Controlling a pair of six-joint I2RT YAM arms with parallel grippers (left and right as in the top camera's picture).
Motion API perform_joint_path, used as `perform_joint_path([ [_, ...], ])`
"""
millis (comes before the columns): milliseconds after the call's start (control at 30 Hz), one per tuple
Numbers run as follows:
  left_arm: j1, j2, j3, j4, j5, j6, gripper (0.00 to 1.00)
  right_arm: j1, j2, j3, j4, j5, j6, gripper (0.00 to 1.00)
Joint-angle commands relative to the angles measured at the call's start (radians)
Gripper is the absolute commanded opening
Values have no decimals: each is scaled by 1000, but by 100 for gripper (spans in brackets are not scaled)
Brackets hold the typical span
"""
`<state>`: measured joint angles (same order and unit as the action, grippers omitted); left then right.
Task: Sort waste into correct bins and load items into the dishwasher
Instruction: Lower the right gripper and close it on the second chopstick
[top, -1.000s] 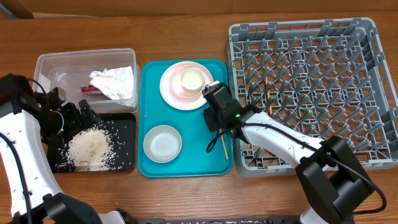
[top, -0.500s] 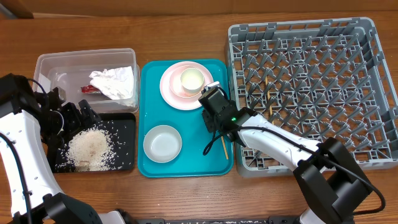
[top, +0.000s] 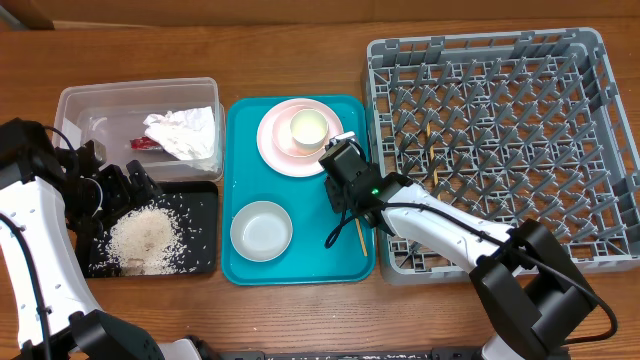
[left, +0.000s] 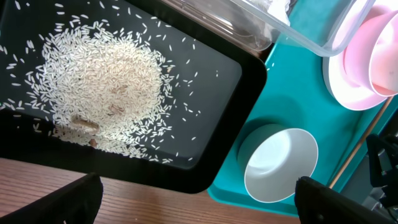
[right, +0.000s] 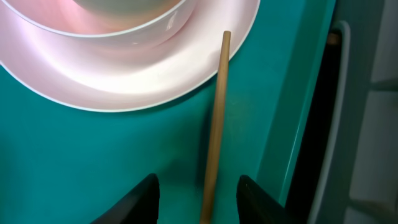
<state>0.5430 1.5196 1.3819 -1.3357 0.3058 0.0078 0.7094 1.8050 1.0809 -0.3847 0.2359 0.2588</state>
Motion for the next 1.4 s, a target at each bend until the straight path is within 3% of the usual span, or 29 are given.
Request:
perform_joint_path([
  [0, -8, -5, 20, 2, -2, 15, 100, 3, 6, -2, 6, -2, 12, 42],
  [600, -8, -5, 20, 2, -2, 15, 100, 3, 6, -2, -8, -20, 53, 41],
  [933, -8, -5, 20, 2, -2, 15, 100, 3, 6, 2, 9, -19, 12, 23],
  [1133, -8, -5, 20, 2, -2, 15, 100, 3, 5, 64, -27, -16, -13, 22],
  [1367, -8, -5, 20, 2, -2, 15, 100, 14, 5, 148, -122, -16, -137, 16],
])
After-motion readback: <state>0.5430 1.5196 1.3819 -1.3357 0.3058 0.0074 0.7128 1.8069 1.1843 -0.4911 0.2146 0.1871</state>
